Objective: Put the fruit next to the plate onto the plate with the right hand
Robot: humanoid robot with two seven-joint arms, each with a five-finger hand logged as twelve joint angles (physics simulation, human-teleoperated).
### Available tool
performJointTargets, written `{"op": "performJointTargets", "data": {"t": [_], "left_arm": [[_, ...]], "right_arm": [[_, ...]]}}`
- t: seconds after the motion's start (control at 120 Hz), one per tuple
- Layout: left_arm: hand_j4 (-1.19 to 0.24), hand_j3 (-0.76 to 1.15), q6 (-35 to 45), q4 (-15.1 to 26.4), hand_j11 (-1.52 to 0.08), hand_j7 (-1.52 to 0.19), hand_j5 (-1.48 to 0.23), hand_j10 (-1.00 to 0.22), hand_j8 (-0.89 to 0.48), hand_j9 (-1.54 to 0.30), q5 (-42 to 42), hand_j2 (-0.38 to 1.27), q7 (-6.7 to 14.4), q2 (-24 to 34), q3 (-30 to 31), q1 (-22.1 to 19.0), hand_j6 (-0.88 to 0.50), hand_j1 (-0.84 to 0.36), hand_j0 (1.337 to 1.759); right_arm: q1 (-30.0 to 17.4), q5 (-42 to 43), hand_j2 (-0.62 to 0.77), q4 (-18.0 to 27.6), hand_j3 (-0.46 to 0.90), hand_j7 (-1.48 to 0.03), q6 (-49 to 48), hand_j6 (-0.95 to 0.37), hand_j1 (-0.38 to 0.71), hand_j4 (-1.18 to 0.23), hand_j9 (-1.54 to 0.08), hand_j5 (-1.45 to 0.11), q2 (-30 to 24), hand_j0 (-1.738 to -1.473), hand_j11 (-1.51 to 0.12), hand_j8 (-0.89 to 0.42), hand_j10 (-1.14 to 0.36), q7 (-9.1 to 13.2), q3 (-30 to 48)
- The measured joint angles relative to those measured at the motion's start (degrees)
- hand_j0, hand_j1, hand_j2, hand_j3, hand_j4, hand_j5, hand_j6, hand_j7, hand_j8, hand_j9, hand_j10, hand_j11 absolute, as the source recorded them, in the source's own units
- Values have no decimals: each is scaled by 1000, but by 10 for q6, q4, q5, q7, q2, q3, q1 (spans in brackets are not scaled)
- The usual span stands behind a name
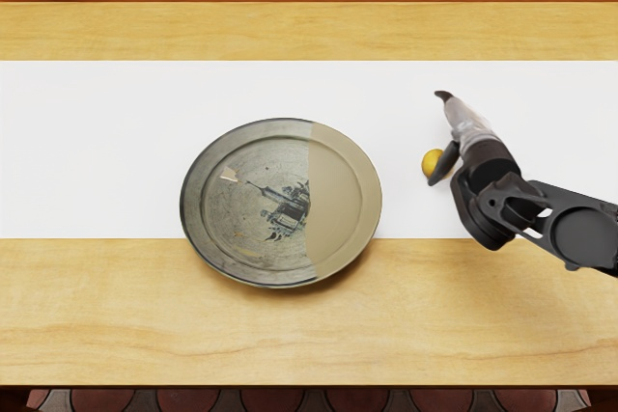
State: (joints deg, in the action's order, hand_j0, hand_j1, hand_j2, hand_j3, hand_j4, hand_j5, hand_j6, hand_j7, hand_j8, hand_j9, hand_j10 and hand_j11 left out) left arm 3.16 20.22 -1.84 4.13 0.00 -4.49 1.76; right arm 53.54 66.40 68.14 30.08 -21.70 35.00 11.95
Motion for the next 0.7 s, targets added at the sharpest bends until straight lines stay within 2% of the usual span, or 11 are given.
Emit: {"op": "performJointTargets", "data": {"t": [0.408,0.7], "left_arm": [[-17,0,0,0,-23,-23,-23,-17,-17,-23,0,3,0,0,0,0,-17,328,1658],[-17,0,0,0,-23,-23,-23,-17,-17,-23,0,3,0,0,0,1,-17,328,1658]], "right_arm": [[-1,-5,-30,-10,0,-271,-6,-212,-113,-209,-275,-274,4,-1658,-275,-209,-208,0,0],[1,-30,-31,-10,0,-442,-18,-343,40,-339,-446,-446,-3,-1658,-447,-340,-339,0,1]]}}
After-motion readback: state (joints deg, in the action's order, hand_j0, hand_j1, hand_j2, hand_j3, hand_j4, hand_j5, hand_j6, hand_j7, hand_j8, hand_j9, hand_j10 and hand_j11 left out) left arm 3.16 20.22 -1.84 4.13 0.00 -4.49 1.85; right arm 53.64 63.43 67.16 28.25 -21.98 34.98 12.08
